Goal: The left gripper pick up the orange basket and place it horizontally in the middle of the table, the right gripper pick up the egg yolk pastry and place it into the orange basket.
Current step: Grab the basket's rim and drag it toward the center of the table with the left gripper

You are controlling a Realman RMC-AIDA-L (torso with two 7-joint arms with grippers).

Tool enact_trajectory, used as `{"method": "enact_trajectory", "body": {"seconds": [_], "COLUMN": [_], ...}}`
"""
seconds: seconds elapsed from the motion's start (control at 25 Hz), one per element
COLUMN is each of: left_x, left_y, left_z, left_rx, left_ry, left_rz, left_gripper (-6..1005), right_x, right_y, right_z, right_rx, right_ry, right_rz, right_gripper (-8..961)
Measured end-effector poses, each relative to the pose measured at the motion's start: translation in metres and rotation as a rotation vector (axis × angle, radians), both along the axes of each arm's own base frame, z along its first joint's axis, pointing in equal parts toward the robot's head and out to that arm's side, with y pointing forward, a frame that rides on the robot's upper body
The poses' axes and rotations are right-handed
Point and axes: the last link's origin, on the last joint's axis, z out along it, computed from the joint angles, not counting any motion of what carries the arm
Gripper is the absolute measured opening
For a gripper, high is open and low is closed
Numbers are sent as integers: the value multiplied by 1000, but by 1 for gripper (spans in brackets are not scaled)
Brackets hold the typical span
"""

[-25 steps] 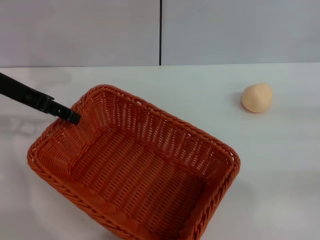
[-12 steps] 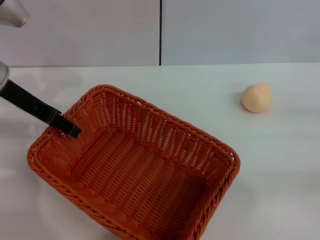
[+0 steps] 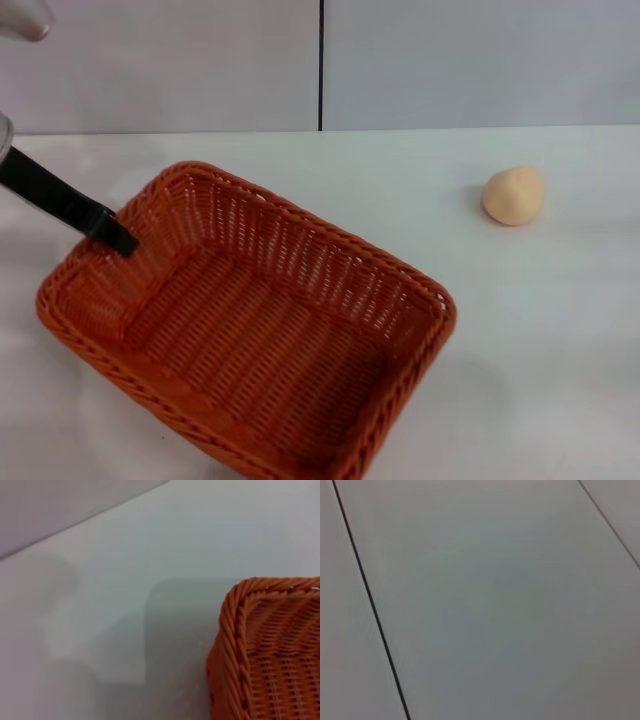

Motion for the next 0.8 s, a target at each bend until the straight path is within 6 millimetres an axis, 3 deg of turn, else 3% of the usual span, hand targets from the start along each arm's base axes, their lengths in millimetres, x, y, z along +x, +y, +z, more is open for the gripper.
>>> {"method": "enact_trajectory", "body": {"seconds": [0.16,0.56,0.8], "left_x": [8,14,12], "left_y": [5,6,14], "left_z": [11,14,43], "left_rx": [57,69,226], "left_ry": [22,-2,-193], "left_rz": [-1,7,135], "left_gripper": [221,163,169], "right_x": [2,5,6], "right_y": [1,3,5], "right_z": [0,-1,-2], "right_rx": [-8,-22,-32], "right_ry": [4,10,15], "right_rz": [-12,-29,-38], "right_gripper": [647,645,644]}}
